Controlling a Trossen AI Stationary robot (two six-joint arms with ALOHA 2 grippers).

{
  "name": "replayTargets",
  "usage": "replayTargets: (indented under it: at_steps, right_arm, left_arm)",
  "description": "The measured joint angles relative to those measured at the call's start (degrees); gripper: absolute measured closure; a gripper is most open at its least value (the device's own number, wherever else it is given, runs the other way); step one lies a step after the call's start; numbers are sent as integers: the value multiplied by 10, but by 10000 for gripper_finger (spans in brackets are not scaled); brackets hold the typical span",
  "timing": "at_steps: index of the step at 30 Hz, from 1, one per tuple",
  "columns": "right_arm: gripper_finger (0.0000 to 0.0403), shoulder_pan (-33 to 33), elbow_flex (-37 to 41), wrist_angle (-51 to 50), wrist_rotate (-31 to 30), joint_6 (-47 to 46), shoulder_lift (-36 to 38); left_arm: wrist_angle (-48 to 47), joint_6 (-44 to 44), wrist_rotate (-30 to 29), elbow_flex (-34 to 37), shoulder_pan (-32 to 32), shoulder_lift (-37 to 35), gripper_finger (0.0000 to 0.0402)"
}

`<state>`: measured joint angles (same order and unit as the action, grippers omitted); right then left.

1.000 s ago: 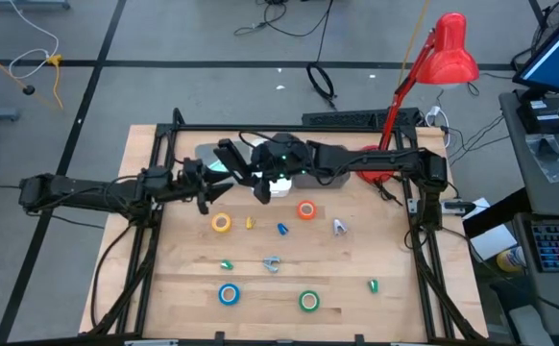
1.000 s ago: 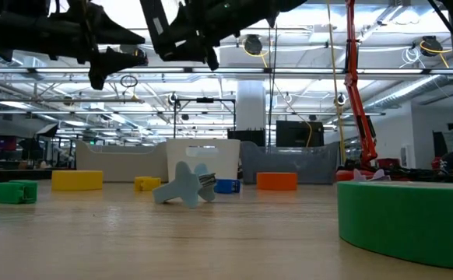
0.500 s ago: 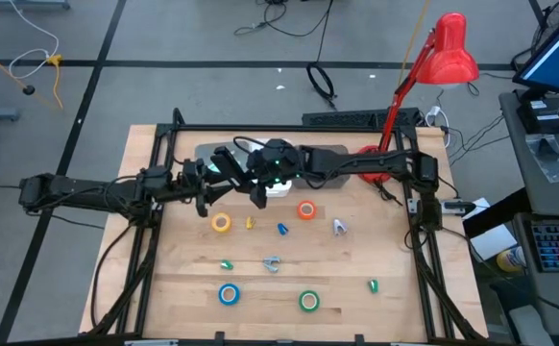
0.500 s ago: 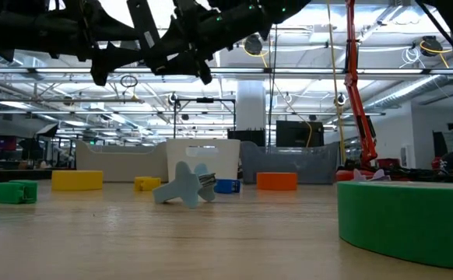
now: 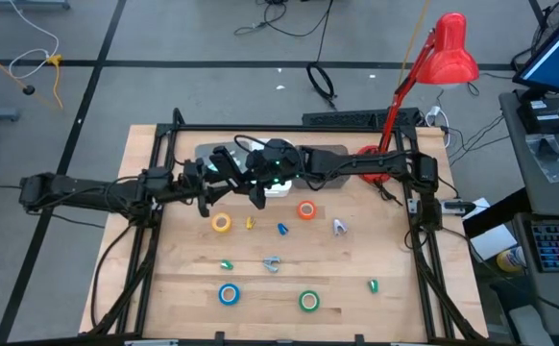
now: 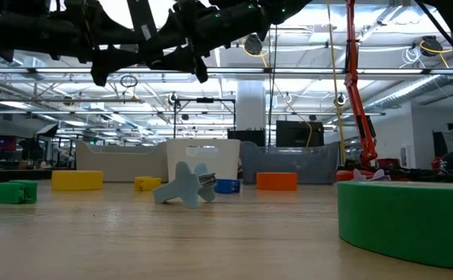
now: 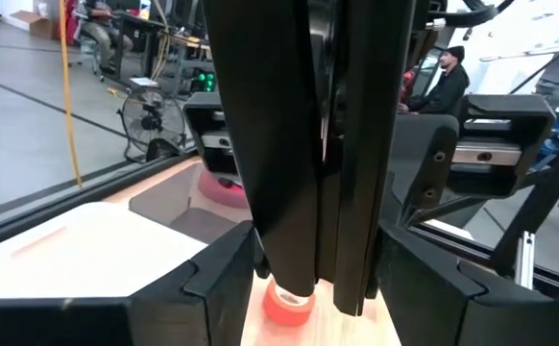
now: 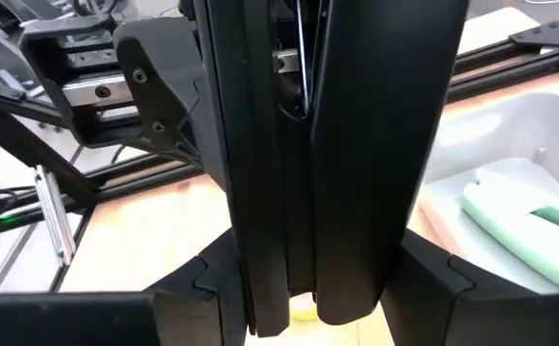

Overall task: Pick and place Stapler, Stapler remover, tape
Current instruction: Put the black stapler into the gray bin

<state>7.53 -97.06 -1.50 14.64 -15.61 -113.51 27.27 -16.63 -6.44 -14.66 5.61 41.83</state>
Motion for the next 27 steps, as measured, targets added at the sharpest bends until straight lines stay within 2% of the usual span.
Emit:
replayTargets:
  at_steps: [14, 27]
  right_arm:
    - [237, -1, 1, -8, 47, 4, 1]
    - [237, 0, 0, -19, 64, 11, 2]
  left_arm:
    - [78, -4, 3, 0, 0, 67, 194]
    - [105, -12, -8, 1, 0, 75, 194]
